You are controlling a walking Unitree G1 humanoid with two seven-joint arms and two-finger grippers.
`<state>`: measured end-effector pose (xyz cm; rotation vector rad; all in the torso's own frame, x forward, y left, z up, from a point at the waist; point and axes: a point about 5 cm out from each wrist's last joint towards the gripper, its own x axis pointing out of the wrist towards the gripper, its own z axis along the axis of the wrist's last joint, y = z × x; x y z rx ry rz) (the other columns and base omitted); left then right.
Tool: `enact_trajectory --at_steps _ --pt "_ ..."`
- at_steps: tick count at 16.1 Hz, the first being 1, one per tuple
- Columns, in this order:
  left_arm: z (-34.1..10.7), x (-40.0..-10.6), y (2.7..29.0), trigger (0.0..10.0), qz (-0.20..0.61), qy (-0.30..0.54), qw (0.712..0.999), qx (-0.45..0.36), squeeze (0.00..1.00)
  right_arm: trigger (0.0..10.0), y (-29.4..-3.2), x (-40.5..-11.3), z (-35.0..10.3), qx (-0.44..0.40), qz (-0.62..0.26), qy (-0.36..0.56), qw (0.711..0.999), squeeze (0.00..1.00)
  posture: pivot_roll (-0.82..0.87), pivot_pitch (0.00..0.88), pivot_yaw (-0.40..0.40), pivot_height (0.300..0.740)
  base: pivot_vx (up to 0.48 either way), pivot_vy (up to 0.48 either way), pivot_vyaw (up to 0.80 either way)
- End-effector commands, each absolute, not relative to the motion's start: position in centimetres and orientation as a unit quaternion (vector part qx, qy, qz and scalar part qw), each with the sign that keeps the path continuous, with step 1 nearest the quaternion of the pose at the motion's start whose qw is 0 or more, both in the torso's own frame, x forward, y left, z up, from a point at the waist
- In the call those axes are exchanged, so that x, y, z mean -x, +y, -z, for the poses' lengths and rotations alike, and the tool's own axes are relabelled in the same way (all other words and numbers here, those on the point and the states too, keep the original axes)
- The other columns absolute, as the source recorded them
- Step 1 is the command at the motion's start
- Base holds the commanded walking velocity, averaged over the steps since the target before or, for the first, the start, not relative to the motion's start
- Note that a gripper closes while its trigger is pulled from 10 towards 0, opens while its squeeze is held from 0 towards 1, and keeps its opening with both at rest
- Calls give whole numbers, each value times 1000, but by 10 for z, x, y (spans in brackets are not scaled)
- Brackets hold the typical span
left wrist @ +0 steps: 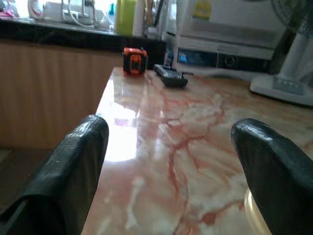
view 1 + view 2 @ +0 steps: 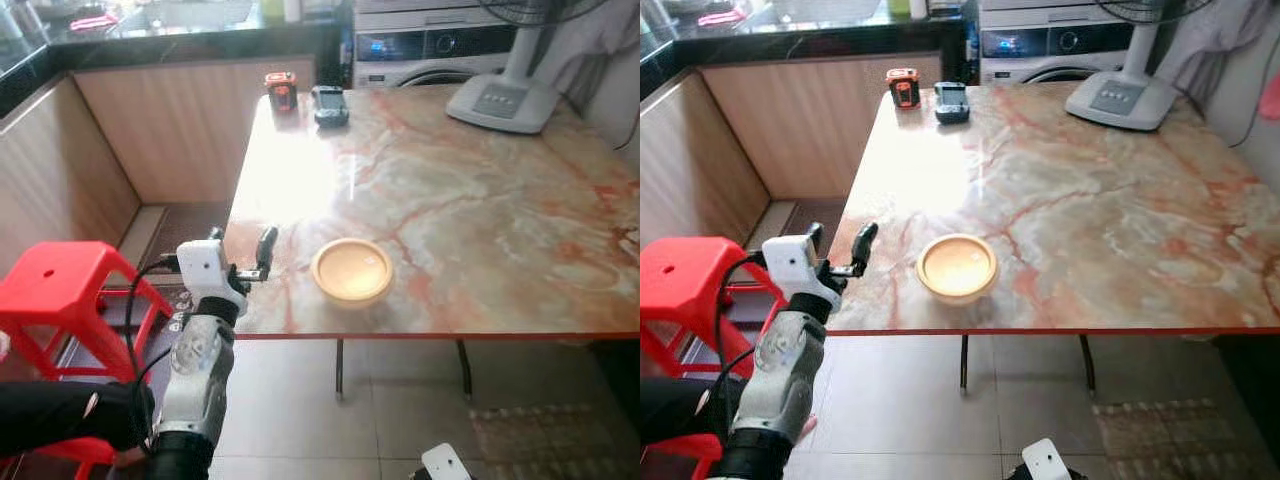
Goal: Restocking fridge
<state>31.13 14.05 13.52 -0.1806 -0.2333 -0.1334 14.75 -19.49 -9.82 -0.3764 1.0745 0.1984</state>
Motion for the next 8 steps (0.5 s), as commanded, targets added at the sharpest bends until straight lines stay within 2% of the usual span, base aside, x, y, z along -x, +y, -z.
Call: enact_trajectory --at_steps 1,5,8 --pt "-139 -311 140 10000 79 -116 987 77 0 10000 -194 -146 99 173 -90 508 839 0 -17 0 62 740 0 0 0" --pt "-133 -305 142 10000 88 -92 988 86 0 10000 -195 -146 99 165 -83 506 843 0 -11 0 55 740 0 0 0" --pt "-132 -307 143 10000 93 -87 990 57 0 10000 -195 -146 99 161 -80 505 844 0 -12 0 56 740 0 0 0"
